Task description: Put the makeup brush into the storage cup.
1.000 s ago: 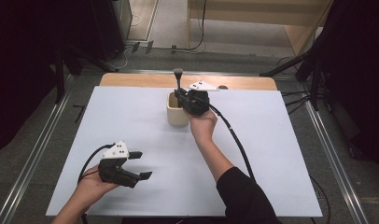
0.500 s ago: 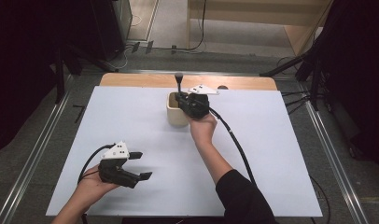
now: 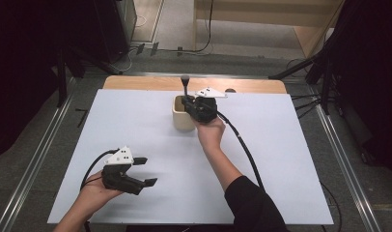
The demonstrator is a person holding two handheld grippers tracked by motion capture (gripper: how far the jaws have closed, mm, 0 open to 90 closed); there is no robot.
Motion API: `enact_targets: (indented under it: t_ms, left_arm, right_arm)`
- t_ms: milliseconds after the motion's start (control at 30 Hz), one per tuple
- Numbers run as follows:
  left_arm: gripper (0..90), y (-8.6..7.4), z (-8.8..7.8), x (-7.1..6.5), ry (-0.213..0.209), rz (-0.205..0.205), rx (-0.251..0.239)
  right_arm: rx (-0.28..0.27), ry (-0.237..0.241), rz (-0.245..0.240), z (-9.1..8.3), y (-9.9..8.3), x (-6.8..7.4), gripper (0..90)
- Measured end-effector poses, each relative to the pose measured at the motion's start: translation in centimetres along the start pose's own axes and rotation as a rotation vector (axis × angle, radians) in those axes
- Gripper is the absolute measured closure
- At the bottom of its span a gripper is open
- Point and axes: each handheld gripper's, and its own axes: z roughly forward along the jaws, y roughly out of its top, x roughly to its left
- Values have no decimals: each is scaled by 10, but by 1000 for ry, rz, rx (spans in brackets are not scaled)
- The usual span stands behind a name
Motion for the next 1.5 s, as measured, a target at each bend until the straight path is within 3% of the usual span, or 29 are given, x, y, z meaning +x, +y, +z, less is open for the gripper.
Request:
enact_targets:
  t_ms: [67, 167, 267, 633, 833, 933, 1100, 1167, 1333, 1500]
  left_arm:
    - [182, 0, 0, 0, 0, 2, 0]
    - [182, 0, 0, 0, 2, 1, 1]
    - [182, 0, -1, 0, 4, 1, 0]
    - [182, 0, 0, 0, 4, -1, 2]
    - [182, -1, 0, 1, 6, 2, 9]
    - [182, -1, 0, 1, 7, 1, 9]
    - [182, -1, 0, 1, 7, -2, 7]
    - [182, -1, 0, 1, 7, -1, 9]
    - [182, -1, 0, 1, 10, -4, 7]
    - [182, -1, 0, 1, 11, -2, 10]
  right_arm:
    - [-2, 4, -4, -1, 0, 0, 748]
    - [-27, 31, -19, -2, 2, -1, 471]
    - [-34, 31, -26, -5, 4, 0, 385]
    - [8, 70, -13, -16, 6, 1, 291]
    - [33, 95, -10, -24, 3, 1, 286]
    - [52, 127, 3, -28, 2, -1, 266]
    - [95, 145, -53, -36, 0, 0, 239]
    - [99, 156, -59, -40, -1, 0, 239]
    - [127, 173, -23, -49, -4, 2, 241]
    - [160, 183, -54, -58, -7, 5, 243]
